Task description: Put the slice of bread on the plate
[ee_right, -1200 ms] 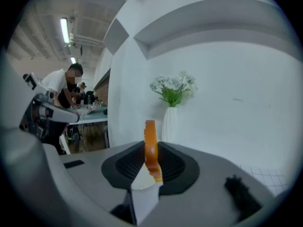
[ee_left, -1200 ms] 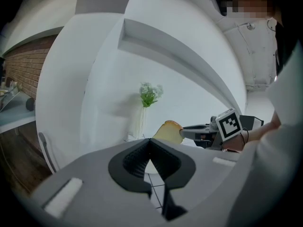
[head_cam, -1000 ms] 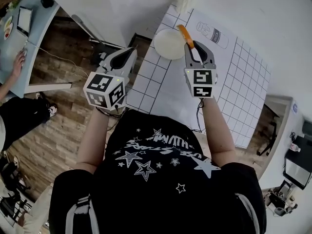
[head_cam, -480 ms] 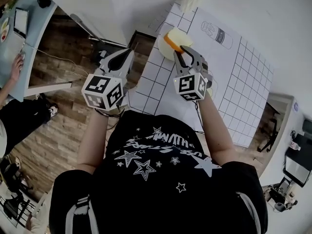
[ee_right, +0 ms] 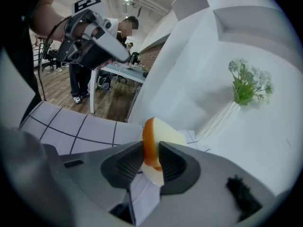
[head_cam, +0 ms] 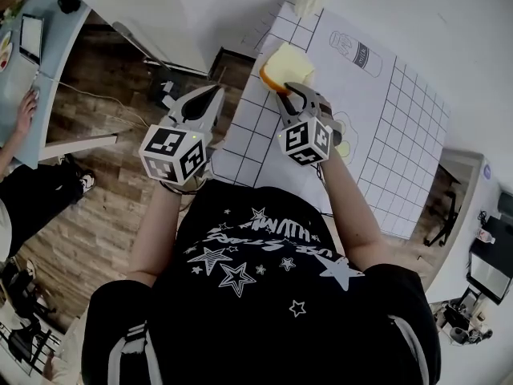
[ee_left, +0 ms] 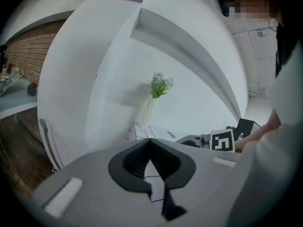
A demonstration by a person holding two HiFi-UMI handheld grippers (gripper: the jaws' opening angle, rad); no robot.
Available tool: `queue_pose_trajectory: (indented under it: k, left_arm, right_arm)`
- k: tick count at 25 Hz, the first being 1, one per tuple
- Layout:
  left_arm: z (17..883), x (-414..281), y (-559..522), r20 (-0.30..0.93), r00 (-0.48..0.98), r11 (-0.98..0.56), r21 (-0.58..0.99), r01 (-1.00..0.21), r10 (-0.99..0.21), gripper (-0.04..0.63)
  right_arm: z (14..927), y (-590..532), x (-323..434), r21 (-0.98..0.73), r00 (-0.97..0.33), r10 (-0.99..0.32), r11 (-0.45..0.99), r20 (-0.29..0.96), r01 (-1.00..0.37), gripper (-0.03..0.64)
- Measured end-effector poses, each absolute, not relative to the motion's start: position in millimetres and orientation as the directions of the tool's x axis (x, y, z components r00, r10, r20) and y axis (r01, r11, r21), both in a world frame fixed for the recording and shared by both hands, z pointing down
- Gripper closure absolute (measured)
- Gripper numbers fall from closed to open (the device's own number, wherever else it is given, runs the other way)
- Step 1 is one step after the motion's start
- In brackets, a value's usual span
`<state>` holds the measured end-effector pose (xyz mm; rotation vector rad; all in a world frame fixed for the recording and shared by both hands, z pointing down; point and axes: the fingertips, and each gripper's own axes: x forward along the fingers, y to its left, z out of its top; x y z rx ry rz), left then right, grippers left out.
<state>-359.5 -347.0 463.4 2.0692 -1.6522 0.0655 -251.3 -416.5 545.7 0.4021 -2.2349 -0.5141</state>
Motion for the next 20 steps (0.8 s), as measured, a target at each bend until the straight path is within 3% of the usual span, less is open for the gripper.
queue_pose_trajectory:
  k: [10, 20]
  left_arm:
    - [460.1, -361.6, -331.8, 0.321, 0.254, -0.138, 0.343, -0.929, -0.912, 0.586]
    - [461.9, -361.8, -315.2, 0.321, 0.260, -0.139, 0.355, -0.925, -0.911, 0.586]
  right_arm:
    - [563.6, -408.7, -252.2, 0.493, -0.610, -0.430, 0.867, 0.666, -0.073, 0.505]
    - [549.0, -403.9, -248.3, 0.388, -0.632, -0.453, 0.887, 0.629, -0.250, 0.488]
